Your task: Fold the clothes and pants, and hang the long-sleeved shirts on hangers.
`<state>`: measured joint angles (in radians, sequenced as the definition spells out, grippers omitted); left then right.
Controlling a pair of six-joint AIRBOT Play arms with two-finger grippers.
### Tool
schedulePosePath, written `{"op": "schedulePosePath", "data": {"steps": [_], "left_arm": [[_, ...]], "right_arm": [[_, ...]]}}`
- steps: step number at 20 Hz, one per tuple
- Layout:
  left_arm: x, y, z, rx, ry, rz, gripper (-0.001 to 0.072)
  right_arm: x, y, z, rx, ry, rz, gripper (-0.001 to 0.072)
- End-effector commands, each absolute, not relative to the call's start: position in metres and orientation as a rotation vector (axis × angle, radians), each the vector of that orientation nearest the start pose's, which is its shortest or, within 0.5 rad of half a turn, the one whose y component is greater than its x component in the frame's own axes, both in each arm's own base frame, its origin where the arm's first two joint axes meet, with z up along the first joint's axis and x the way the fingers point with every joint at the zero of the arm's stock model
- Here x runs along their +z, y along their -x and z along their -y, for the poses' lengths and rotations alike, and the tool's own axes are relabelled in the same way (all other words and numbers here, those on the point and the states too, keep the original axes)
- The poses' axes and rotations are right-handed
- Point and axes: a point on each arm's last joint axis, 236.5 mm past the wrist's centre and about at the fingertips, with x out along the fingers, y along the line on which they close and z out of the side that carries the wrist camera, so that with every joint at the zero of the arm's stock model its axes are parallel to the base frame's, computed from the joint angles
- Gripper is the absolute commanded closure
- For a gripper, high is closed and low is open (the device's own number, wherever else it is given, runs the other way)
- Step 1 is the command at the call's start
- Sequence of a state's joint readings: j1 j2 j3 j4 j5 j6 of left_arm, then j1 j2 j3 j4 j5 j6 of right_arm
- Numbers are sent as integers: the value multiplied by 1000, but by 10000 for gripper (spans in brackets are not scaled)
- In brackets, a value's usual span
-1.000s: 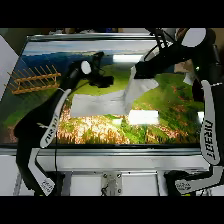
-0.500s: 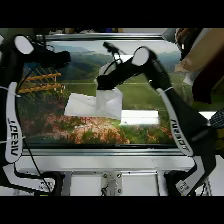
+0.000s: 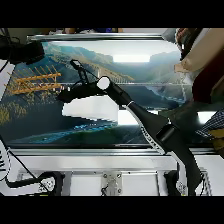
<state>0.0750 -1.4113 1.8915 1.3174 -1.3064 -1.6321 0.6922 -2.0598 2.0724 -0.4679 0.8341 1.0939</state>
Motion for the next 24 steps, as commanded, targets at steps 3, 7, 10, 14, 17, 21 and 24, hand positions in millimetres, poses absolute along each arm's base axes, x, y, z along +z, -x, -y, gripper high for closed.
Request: {"op": "schedulePosePath", "data": {"steps": [3,7,10,14,17,21,24], "left_arm": [[258,-459,22,-111,243,-755,703],[226,-438,49,-148,246,-767,703],[194,-422,77,-195,239,-771,703],[169,-405,106,-253,221,-782,703],[160,-398,110,-261,214,-820,703],[160,-398,108,-258,216,-821,703],[160,-398,108,-258,216,-821,703]], "right_arm": [[134,-426,-443,1260,-339,-761,204],[61,-435,-289,831,-401,-1026,206],[-23,-412,-177,429,-383,-1234,167],[-65,-400,-184,409,-546,-1337,-8],[-79,-409,-230,525,-666,-1305,-8],[-92,-412,-284,614,-771,-1316,-8],[-89,-414,-324,680,-777,-1317,-8]]}}
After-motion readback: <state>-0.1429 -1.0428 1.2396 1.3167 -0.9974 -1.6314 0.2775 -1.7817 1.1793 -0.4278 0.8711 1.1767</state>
